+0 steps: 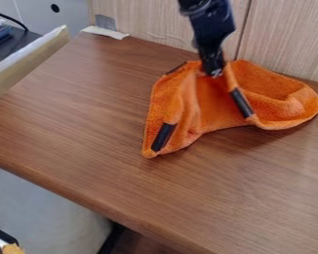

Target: Fold the cloth from bottom right to top left

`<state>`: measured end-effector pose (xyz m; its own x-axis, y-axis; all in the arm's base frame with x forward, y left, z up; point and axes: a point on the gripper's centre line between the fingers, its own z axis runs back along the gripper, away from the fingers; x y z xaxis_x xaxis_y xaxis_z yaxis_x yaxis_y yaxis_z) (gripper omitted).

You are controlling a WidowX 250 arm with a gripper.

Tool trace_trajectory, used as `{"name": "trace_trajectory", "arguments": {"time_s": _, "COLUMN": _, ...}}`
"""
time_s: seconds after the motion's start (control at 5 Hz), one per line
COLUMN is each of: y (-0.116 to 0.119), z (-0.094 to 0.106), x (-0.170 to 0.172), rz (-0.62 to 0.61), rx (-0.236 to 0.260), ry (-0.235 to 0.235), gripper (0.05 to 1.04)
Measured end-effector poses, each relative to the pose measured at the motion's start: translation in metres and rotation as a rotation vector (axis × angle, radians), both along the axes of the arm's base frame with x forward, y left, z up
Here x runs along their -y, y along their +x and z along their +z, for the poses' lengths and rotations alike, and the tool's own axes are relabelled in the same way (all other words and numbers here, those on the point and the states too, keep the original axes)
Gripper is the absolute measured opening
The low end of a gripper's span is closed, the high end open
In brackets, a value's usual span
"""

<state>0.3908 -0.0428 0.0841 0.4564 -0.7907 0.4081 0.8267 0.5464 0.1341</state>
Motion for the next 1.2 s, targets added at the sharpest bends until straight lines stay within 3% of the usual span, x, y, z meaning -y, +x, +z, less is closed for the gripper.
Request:
{"name": "trace_trajectory", "arguments": {"time_s": 0.4, "y": 0.022, "z": -0.050, "x": -0.028, "rz": 0.072, "rx": -0.098, "ry": -0.013, "gripper": 0.059}}
{"name": "trace_trajectory", "arguments": {"time_s": 0.6, "y": 0.028, "z": -0.056, "x": -0.032, "rz": 0.076, "rx": -0.109, "ry": -0.023, "gripper": 0.082}}
{"name": "trace_trajectory", "arguments": {"time_s": 0.8, "y": 0.030, "z": -0.057, "x": -0.031, "rz": 0.080, "rx": -0.127, "ry": -0.032, "gripper": 0.239}}
{"name": "trace_trajectory", "arguments": {"time_s": 1.2, "y": 0.023, "z": -0.055, "x": -0.026, "rz": 0.067, "rx": -0.136, "ry": -0.021, "gripper": 0.755}}
